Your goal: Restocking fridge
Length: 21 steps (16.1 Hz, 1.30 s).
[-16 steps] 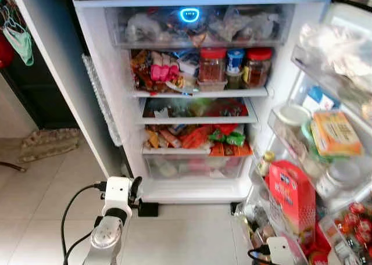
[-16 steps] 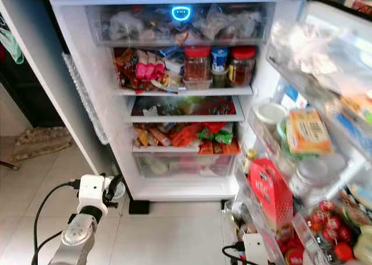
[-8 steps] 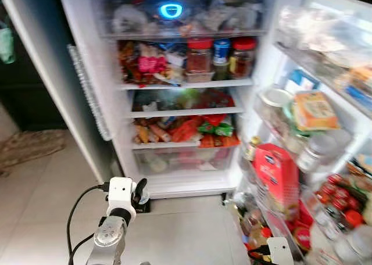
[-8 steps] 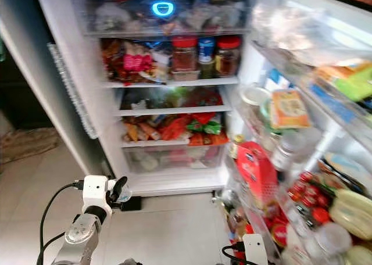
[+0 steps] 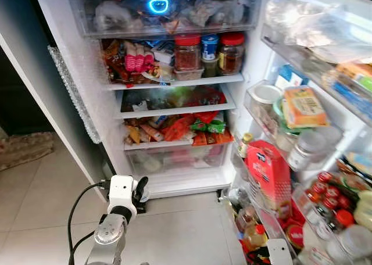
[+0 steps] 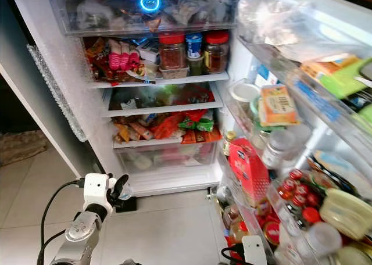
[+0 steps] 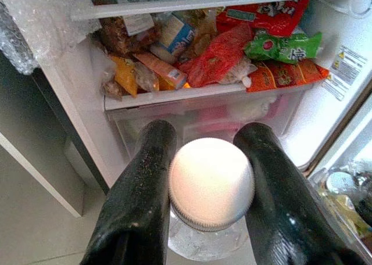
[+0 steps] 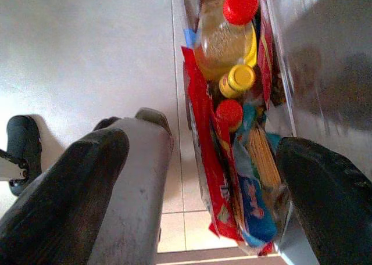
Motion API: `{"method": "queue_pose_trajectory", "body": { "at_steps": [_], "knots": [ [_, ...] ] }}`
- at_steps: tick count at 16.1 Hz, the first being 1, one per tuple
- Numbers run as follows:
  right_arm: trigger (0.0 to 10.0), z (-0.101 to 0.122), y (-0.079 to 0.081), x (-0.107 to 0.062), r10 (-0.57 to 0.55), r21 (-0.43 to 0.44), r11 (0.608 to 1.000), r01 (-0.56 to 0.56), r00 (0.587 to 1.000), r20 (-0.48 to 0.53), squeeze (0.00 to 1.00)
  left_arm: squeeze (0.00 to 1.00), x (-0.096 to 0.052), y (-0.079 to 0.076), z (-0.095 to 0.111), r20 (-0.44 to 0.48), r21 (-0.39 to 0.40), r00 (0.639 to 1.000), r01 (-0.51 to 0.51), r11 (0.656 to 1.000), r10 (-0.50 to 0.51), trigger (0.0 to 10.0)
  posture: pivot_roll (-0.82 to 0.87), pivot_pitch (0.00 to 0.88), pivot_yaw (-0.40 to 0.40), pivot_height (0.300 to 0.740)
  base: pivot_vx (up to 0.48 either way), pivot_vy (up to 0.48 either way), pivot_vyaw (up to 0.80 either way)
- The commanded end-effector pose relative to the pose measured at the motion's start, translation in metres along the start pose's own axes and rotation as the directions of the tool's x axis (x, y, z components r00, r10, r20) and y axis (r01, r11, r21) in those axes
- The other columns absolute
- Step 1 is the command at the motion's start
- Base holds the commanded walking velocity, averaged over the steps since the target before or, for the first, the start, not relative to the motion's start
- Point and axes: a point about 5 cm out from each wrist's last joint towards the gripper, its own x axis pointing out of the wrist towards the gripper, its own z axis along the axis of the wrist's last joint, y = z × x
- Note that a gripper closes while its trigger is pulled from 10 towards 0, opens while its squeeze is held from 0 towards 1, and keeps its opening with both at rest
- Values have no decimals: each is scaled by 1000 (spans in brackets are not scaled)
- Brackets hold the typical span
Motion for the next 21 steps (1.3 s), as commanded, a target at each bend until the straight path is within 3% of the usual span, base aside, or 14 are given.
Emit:
{"method": "queue_pose_trajectory", "body": {
  "at_steps": [1,6,8,21],
  "knots": [
    [10000,3,-1,0,-4,-4,1000,4,1000,16,0,0,4,-2,7,16,6,1000,12,1000,-12,10000,-58,0,6,666,0,0,0],
    [10000,4,-2,0,0,-13,1000,0,1000,6,0,0,6,-4,9,26,7,999,23,1000,-23,10000,-59,0,5,666,0,0,0],
    [10000,5,-2,0,-2,-12,1000,2,1000,18,0,0,6,-5,10,26,6,999,25,1000,-25,10000,-58,0,3,637,0,0,0],
    [10000,7,-2,0,1,-6,1000,-1,1000,28,0,0,15,-4,16,16,44,999,27,999,-28,10000,-61,0,5,637,0,0,0]
  ]
}}
